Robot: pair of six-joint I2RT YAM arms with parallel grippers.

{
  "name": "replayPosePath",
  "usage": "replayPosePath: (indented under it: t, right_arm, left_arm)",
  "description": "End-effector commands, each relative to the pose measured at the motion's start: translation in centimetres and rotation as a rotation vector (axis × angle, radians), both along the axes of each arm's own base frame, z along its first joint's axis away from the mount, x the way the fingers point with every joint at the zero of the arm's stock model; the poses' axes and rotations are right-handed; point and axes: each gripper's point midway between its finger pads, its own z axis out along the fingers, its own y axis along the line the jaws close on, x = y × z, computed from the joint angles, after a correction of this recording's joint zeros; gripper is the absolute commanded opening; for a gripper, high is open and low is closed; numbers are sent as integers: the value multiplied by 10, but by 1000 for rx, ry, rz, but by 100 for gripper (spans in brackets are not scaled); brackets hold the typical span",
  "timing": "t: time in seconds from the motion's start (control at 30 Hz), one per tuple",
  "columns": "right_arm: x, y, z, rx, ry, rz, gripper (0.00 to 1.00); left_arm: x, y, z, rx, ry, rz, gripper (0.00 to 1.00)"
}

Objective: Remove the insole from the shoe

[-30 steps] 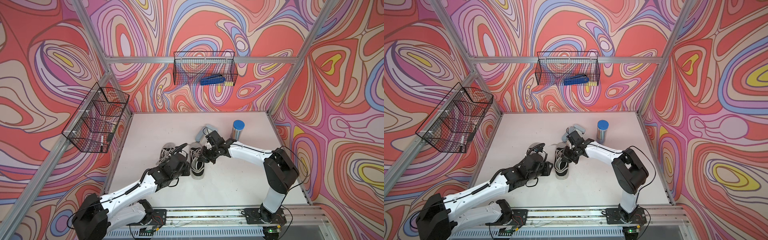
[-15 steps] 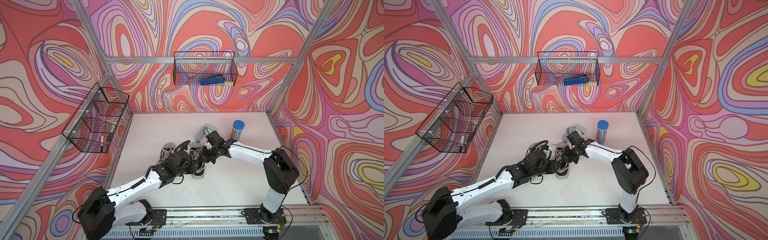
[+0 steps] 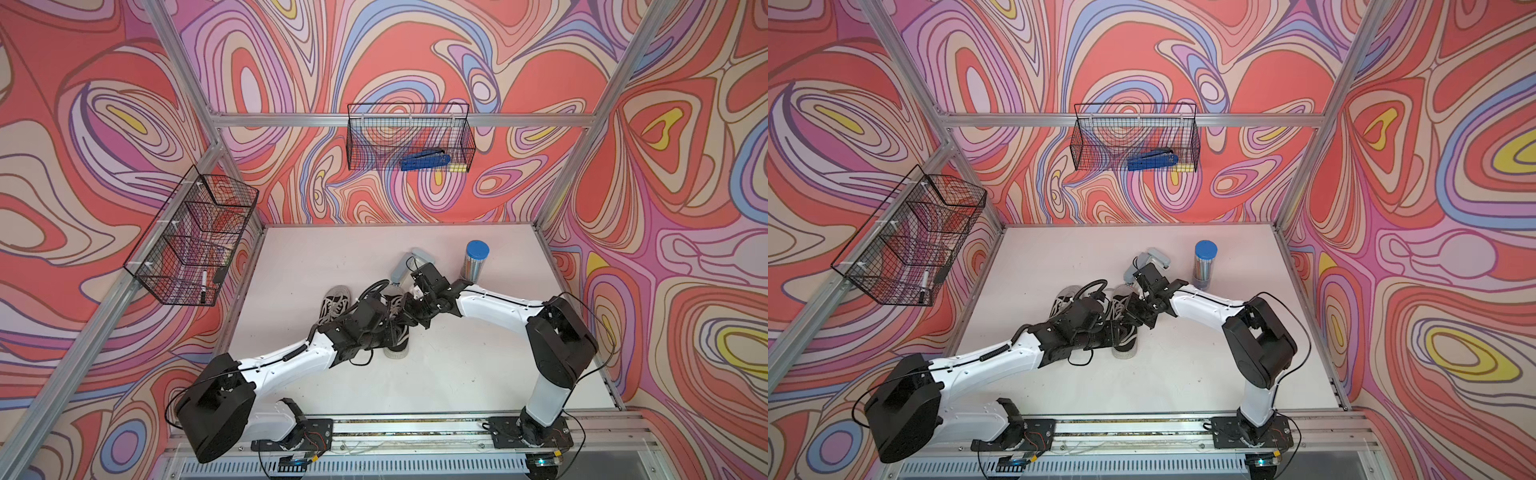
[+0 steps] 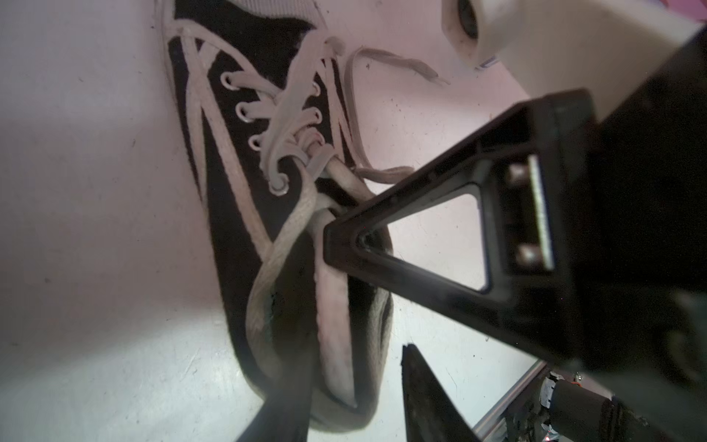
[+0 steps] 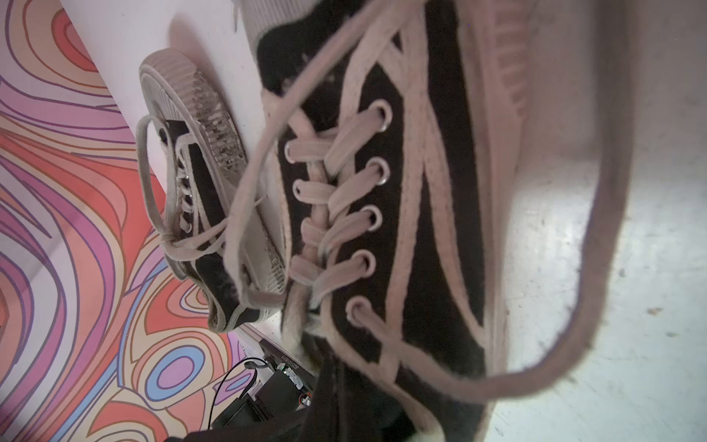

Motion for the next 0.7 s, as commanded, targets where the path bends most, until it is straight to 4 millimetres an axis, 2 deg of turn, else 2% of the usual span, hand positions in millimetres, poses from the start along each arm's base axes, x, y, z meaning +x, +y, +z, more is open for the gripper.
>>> replayPosePath:
  t: [0.0, 0.1, 0.2, 0.3, 0.33, 0.4, 0.47, 0.5, 0.6, 0.67]
  right_arm:
    - [7, -4, -7, -27, -21, -29, 0]
    - [6, -2, -8, -24, -21, -27, 0]
    - [6, 0, -5, -16, -34, -23, 0]
    - [8, 0, 2, -13, -89, -3, 0]
    - [10, -2, 12, -6, -127, 2, 6]
    - [13, -10, 29, -26, -224, 13, 29]
    - [15, -23, 44, -65, -313, 14, 46]
    - [14, -30, 51, -84, -364, 16, 52]
    - [-1, -51, 57, -197, -517, 35, 59]
    - [-22, -59, 50, -290, -628, 69, 60]
  left_arm:
    - [4, -3, 1, -9, 20, 11, 36]
    - [5, -4, -4, -3, 40, 10, 26]
    - [7, -3, -8, -4, 56, 26, 13]
    - [8, -1, -7, -11, 58, 50, 5]
    - [9, -2, -6, -17, 59, 55, 4]
    - [9, -1, -4, -34, 66, 71, 2]
    - [9, -2, -3, -57, 75, 88, 2]
    - [8, -3, -2, -77, 81, 98, 2]
    - [6, -5, -2, -131, 108, 128, 1]
    - [5, -6, -2, -166, 124, 152, 0]
